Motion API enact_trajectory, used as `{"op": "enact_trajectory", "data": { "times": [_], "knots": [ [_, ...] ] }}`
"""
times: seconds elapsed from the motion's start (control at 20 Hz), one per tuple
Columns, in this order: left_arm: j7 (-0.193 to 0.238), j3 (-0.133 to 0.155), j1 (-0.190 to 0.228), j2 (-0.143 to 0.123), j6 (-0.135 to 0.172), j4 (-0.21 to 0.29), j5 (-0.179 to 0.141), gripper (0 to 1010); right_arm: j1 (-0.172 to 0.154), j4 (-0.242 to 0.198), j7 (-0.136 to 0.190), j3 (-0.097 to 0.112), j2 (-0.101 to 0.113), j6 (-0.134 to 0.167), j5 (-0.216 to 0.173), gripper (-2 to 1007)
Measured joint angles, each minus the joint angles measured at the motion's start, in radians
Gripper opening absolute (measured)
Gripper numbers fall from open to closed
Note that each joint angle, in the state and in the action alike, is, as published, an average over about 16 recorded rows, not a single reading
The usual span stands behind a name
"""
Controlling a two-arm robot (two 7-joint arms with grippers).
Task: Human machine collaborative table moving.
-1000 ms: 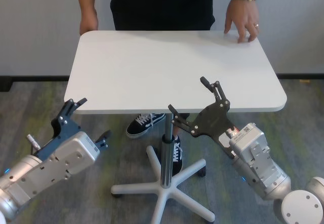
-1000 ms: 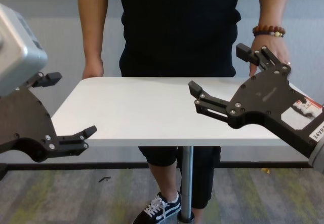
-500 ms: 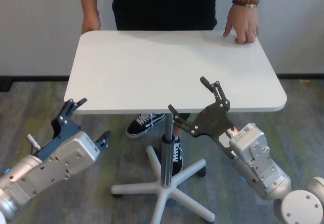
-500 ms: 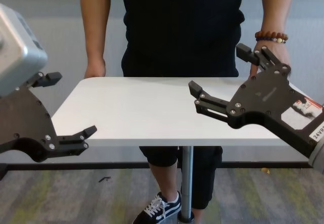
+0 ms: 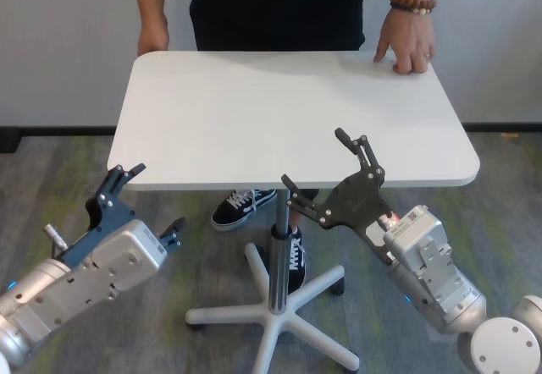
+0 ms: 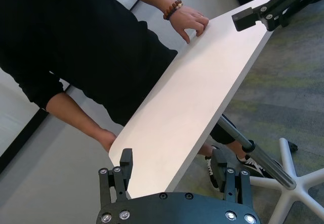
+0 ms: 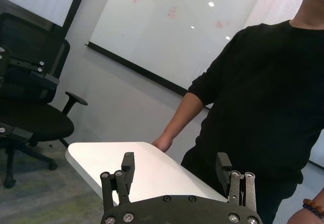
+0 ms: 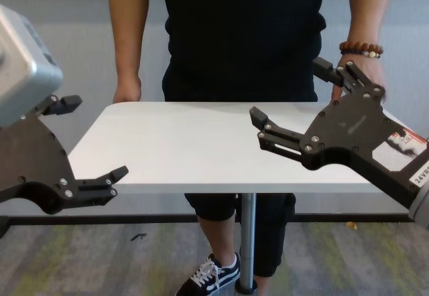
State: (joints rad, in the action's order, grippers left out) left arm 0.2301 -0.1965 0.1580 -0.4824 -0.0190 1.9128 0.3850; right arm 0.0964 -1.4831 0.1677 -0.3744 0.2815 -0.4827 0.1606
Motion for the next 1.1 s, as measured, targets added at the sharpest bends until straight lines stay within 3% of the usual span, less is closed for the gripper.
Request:
{"op": "enact_trajectory", "data": {
  "times": [1.1],
  "knots": [
    [-0.001, 0.0, 0.0, 0.0, 0.0, 0.0, -0.001, 1000, 0.0, 0.0, -0.001, 0.0, 0.001, 0.001, -0.001, 1005]
  ]
}}
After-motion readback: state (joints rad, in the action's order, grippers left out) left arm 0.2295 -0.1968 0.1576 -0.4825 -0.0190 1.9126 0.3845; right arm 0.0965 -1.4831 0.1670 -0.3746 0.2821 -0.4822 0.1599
